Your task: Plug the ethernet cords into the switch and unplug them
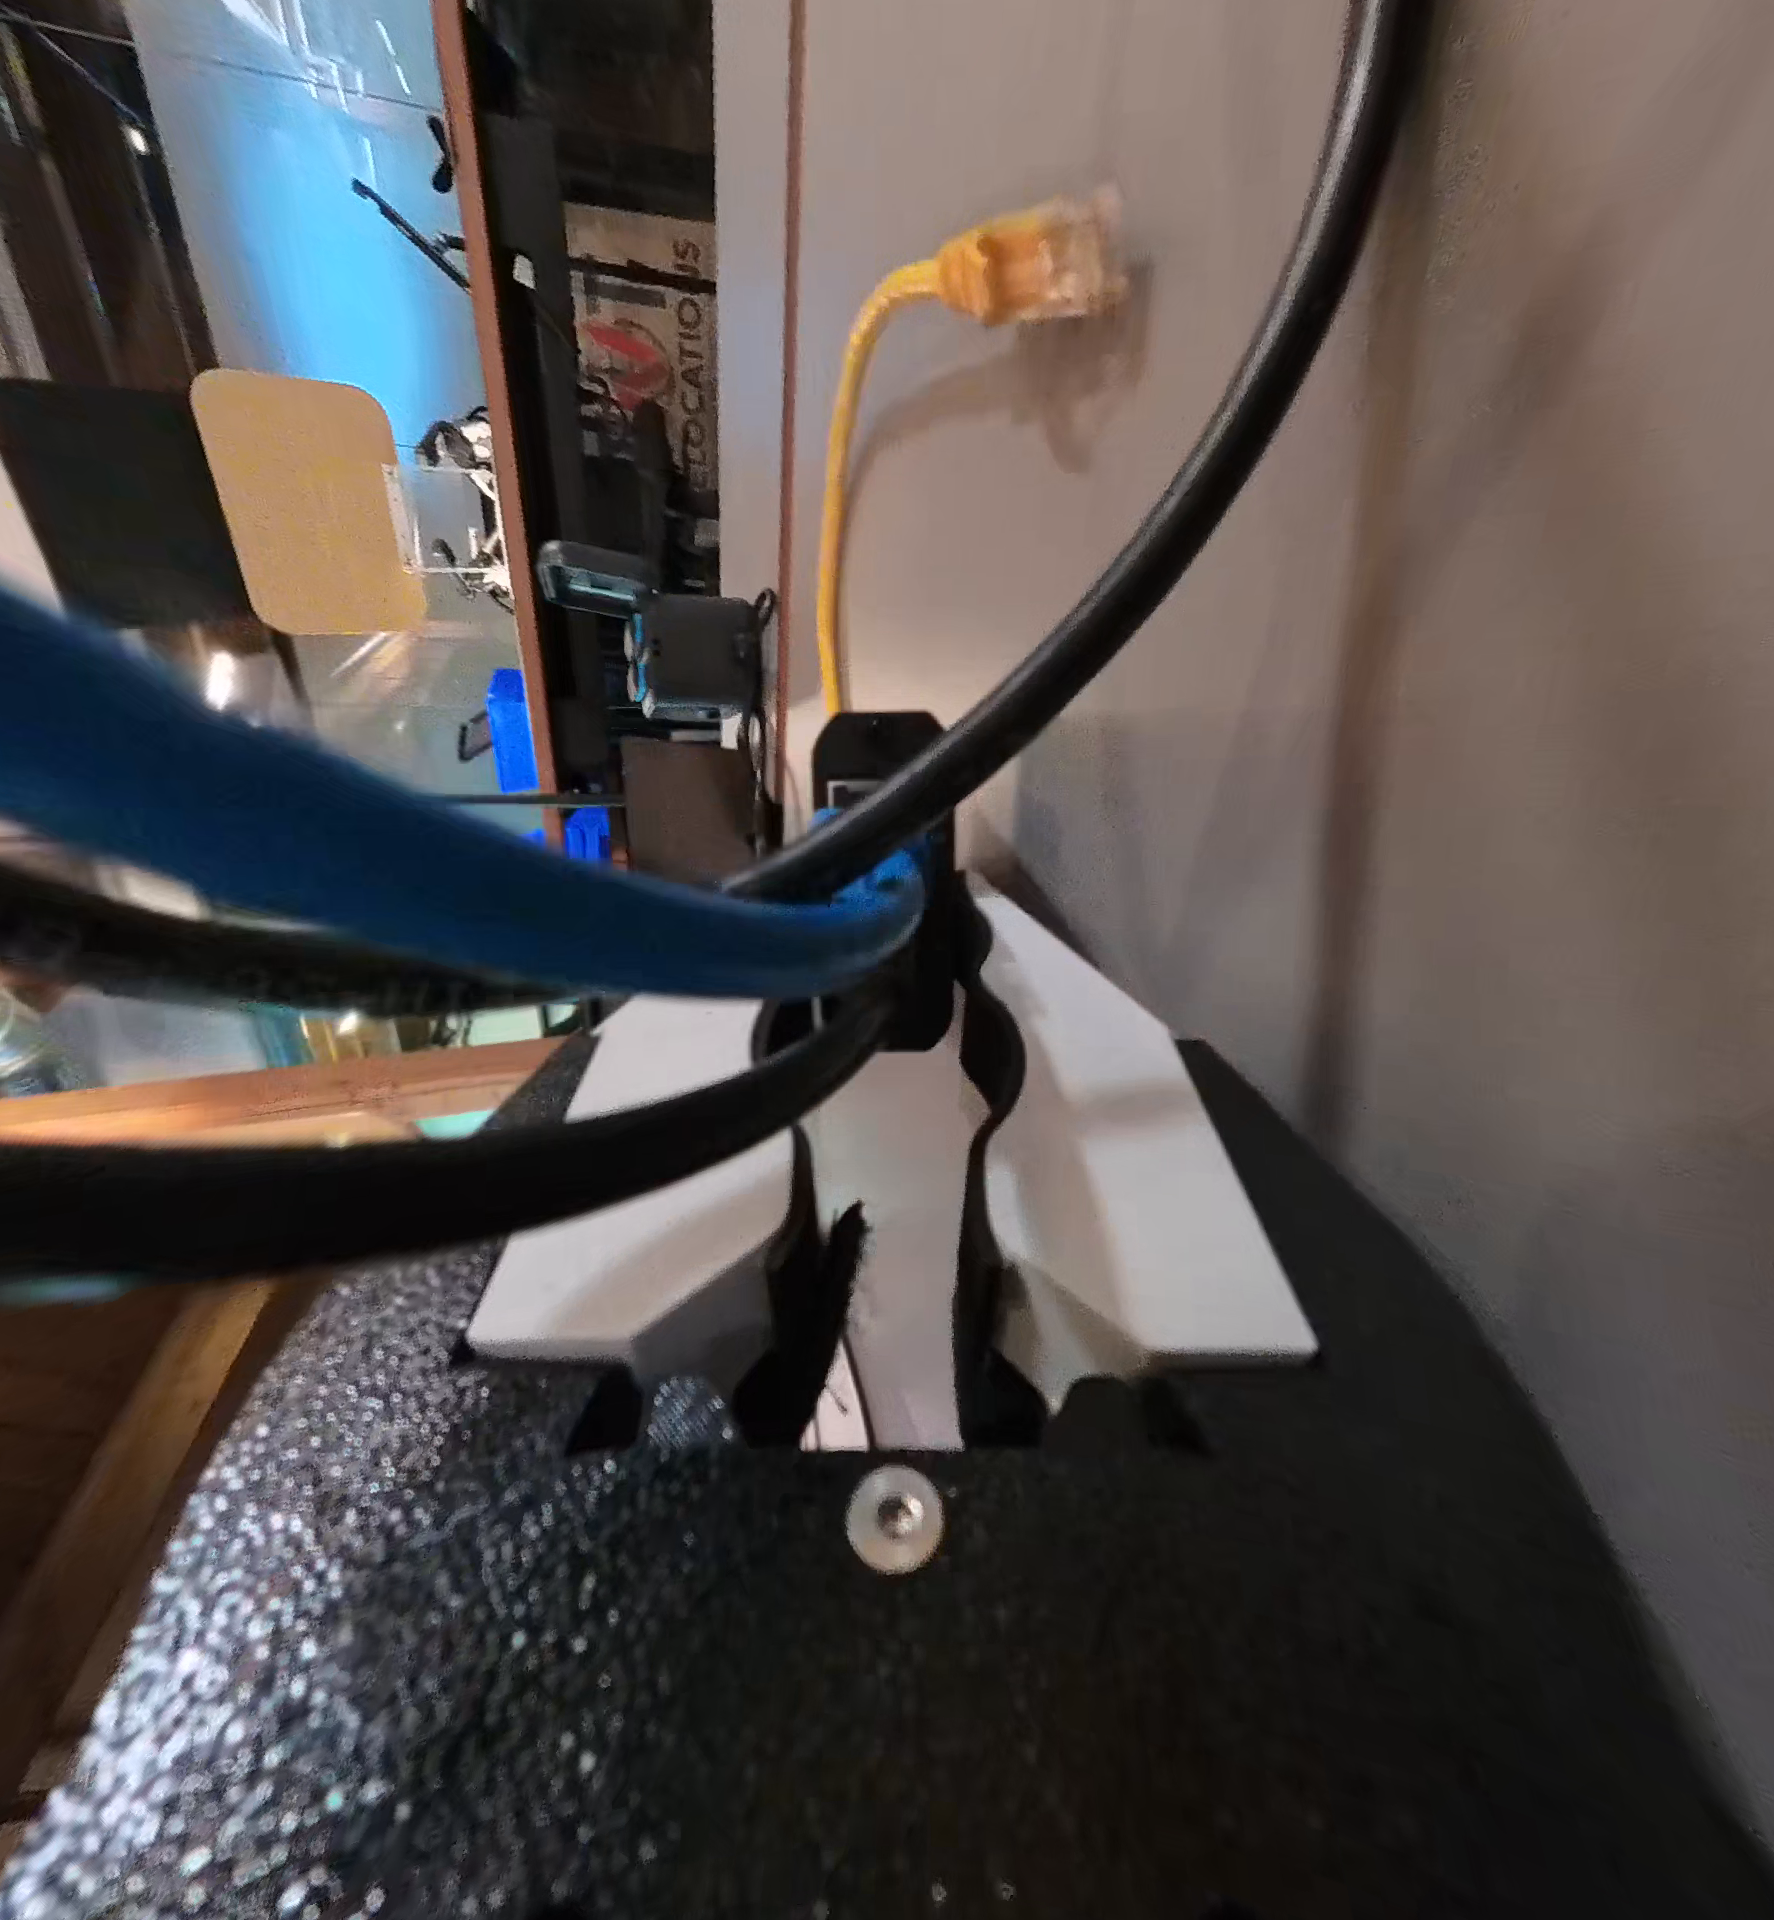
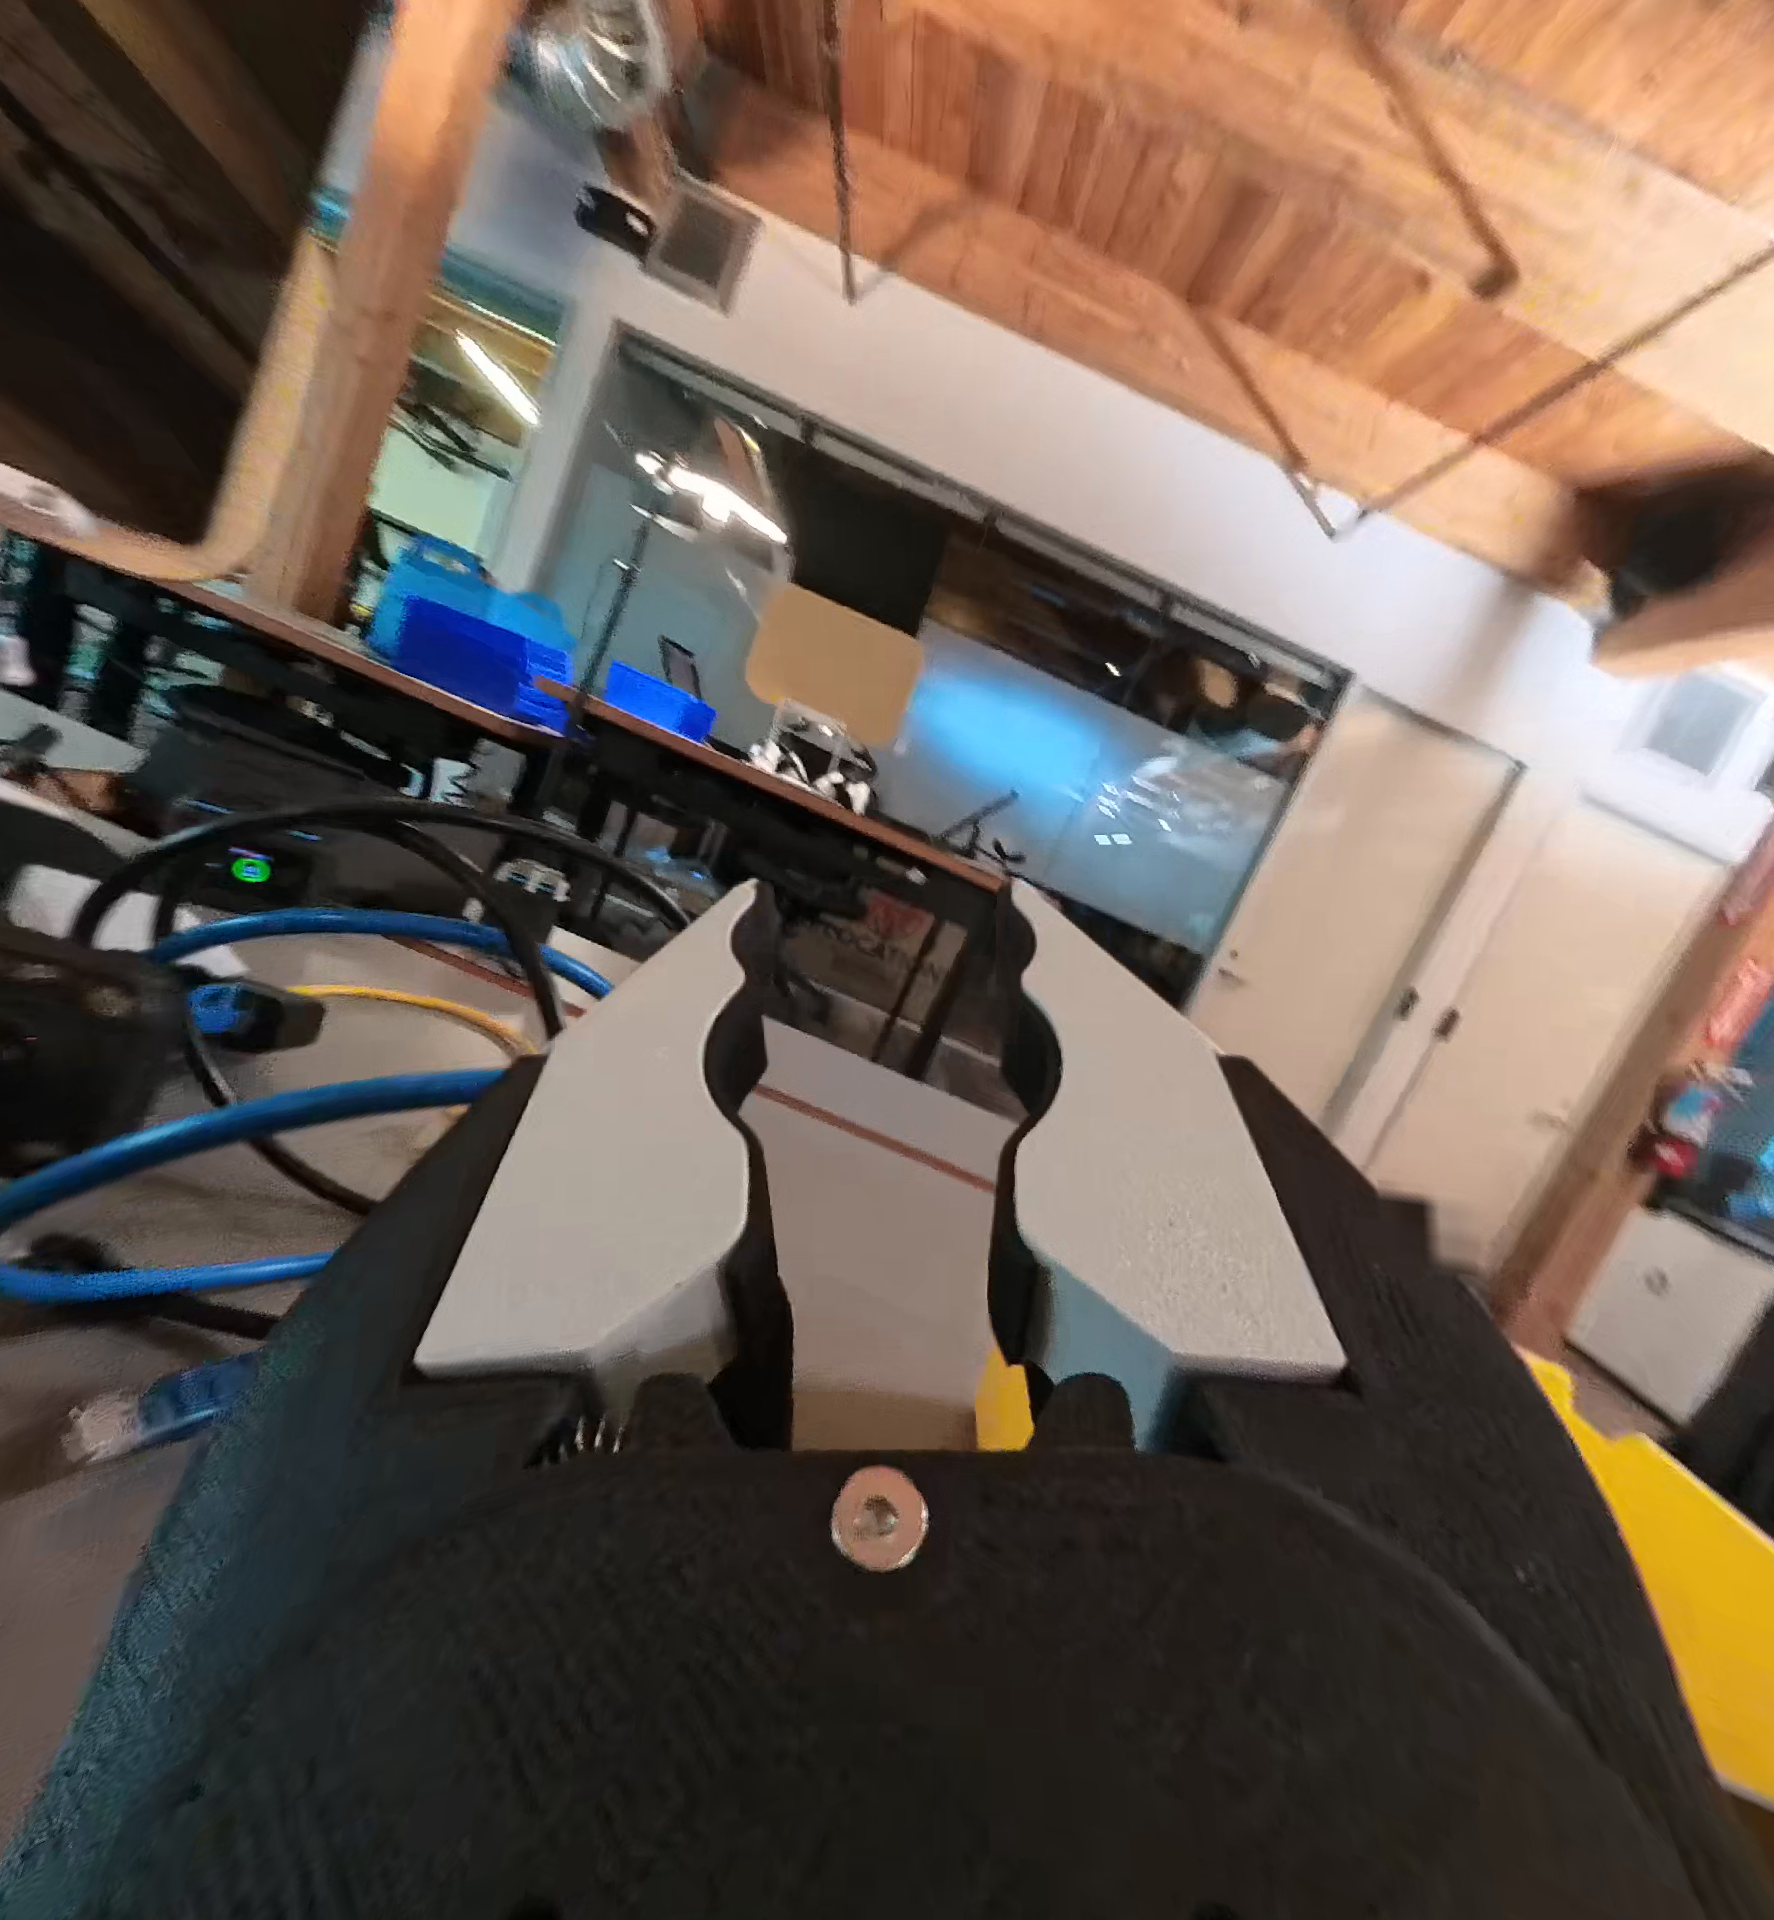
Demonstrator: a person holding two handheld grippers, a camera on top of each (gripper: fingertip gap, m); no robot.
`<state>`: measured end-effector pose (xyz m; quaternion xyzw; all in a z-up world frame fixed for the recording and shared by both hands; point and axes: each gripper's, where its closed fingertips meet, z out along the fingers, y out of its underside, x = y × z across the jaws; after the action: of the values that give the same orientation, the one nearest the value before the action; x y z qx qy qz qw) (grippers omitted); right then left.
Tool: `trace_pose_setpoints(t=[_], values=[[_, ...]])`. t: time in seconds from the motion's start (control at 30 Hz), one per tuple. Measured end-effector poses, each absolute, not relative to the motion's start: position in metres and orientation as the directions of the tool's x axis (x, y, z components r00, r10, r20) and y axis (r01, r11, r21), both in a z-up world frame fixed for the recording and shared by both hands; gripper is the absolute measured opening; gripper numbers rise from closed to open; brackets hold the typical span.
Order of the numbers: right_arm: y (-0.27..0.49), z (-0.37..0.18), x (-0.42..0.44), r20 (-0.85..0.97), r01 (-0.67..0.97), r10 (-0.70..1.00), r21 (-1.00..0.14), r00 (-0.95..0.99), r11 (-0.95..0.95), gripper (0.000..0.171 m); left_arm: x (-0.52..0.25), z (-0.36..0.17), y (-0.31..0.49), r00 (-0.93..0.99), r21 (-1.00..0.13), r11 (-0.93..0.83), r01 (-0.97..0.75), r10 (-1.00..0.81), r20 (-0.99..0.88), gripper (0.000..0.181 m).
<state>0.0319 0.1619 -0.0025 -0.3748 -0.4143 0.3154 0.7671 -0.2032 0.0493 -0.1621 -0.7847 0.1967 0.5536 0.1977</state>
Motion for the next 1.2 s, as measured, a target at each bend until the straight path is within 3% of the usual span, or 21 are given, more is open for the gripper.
trace_pose_setpoints(t=[0.13,0.27,0.5,0.53,0.6,0.63,0.87,1.1,1.2], values=[[0.107,-0.009,0.005,0.584,-0.179,0.781,-0.763,0.220,0.621,0.047,-0.198,-0.167,0.054,0.343,-0.116,-0.838,-0.534,-0.089,-0.935,0.021],[0.067,-0.008,-0.019,0.768,-0.136,0.640,-0.632,0.026,0.763,0.053,-0.195,-0.168,0.058,0.341,-0.108,-0.828,-0.550,-0.105,-0.934,0.021],[0.064,-0.052,-0.062,0.826,0.082,0.435,-0.437,-0.359,0.896,0.065,-0.192,-0.167,0.062,0.343,-0.117,-0.810,-0.574,-0.108,-0.933,0.021],[0.070,-0.062,-0.068,0.833,0.113,0.412,-0.400,-0.369,0.909,0.064,-0.191,-0.167,0.063,0.342,-0.117,-0.807,-0.579,-0.111,-0.933,0.022],[0.083,-0.064,-0.078,0.884,0.134,0.376,-0.352,-0.278,0.926,0.041,-0.188,-0.167,0.063,0.347,-0.122,-0.801,-0.586,-0.112,-0.931,0.021],[0.087,-0.061,-0.079,0.900,0.129,0.373,-0.352,-0.226,0.927,0.031,-0.187,-0.166,0.062,0.352,-0.129,-0.796,-0.591,-0.111,-0.929,0.022],[0.144,-0.057,-0.068,0.845,0.250,0.532,-0.504,-0.056,0.827,0.013,-0.159,-0.154,0.057,0.454,-0.288,-0.683,-0.671,-0.071,-0.888,0.022],[0.187,-0.067,-0.069,0.773,0.408,0.632,-0.596,0.059,0.691,0.010,-0.127,-0.141,0.060,0.446,-0.346,-0.531,-0.774,-0.068,-0.892,0.022],[0.197,-0.071,-0.068,0.730,0.408,0.678,-0.647,0.088,0.644,0.011,-0.127,-0.140,0.069,0.501,-0.439,-0.444,-0.782,-0.028,-0.865,0.048]])
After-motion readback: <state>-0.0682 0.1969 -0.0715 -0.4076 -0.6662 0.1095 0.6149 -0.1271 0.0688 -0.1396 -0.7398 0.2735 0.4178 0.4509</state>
